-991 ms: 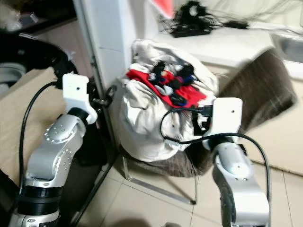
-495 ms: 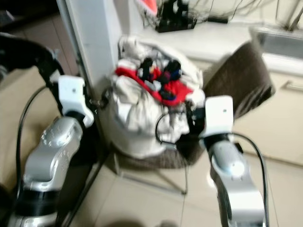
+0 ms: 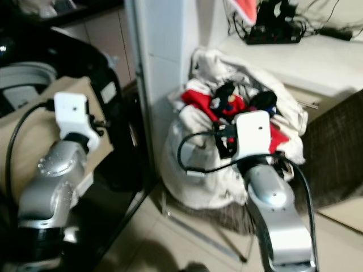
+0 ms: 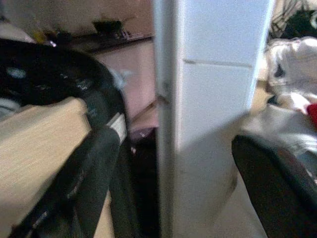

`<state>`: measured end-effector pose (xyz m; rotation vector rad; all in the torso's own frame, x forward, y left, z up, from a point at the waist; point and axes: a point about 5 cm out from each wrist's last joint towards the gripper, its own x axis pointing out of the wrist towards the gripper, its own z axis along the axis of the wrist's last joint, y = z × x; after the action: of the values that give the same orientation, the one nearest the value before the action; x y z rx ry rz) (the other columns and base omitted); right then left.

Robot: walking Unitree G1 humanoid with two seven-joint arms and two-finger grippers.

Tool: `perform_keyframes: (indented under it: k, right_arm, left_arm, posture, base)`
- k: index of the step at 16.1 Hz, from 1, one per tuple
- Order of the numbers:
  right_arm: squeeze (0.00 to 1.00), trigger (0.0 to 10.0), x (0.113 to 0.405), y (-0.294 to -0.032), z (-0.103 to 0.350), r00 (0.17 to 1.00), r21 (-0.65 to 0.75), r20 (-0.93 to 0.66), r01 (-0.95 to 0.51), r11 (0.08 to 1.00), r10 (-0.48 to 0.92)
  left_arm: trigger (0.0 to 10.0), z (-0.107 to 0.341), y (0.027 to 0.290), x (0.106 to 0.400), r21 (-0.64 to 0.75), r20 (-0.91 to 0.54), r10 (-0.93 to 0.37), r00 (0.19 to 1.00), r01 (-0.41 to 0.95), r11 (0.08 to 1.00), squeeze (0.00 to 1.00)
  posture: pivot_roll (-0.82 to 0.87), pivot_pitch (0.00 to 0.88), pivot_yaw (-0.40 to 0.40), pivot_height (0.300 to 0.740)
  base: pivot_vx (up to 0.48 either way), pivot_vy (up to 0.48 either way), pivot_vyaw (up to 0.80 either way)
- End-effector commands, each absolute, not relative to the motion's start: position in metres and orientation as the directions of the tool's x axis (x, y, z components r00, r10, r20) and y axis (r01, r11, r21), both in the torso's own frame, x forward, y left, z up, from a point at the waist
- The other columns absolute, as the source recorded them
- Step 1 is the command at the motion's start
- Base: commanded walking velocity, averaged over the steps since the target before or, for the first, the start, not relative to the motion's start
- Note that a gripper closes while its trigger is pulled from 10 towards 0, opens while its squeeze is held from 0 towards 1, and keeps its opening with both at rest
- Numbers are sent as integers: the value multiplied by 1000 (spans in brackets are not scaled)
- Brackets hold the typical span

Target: Clothes washing

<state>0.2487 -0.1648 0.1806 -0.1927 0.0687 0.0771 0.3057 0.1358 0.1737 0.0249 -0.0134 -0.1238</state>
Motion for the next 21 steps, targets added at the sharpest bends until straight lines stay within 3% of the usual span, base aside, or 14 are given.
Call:
perform_keyframes:
  k: [1, 8, 18, 19, 20, 21]
  right_arm:
    - [0, 10000, 249, -160, 186, 993, -176, -44, -113, 978, 107]
    - [0, 10000, 250, -169, 193, 1000, -178, 8, -8, 984, 9]
    - [0, 10000, 265, -199, 195, 981, -116, -15, 192, 975, -195]
    - [616, 10000, 268, -202, 194, 982, -112, -32, 183, 977, -187]
    - [616, 10000, 269, -202, 194, 983, -111, -39, 175, 978, -180]
    - [1000, 10000, 274, -206, 193, 985, -116, -77, 145, 983, -155]
  left_arm:
    - [10000, 178, 143, 306, 47, 28, -97, 995, 95, 994, 0]
    - [10000, 179, 142, 308, 30, 23, -103, 994, 102, 994, 0]
    - [10000, 176, 132, 307, -30, 5, -143, 990, 143, 989, 0]
    - [10000, 176, 131, 307, -23, 4, -150, 989, 150, 988, 0]
    - [10000, 176, 131, 307, -22, 3, -152, 988, 152, 988, 0]
    - [10000, 176, 130, 307, -7, 8, -167, 986, 167, 986, 0]
  posture:
    - [-202, 0, -9, 740]
    - [-201, 0, 0, 740]
    - [-207, 0, -14, 740]
    - [-207, 0, -14, 740]
    - [-207, 0, -14, 740]
    - [-206, 0, -11, 740]
  base:
    - [349, 0, 0]
    - [319, 0, 0]
    - [0, 0, 0]
    - [0, 0, 0]
    - [0, 0, 0]
    - [0, 0, 0]
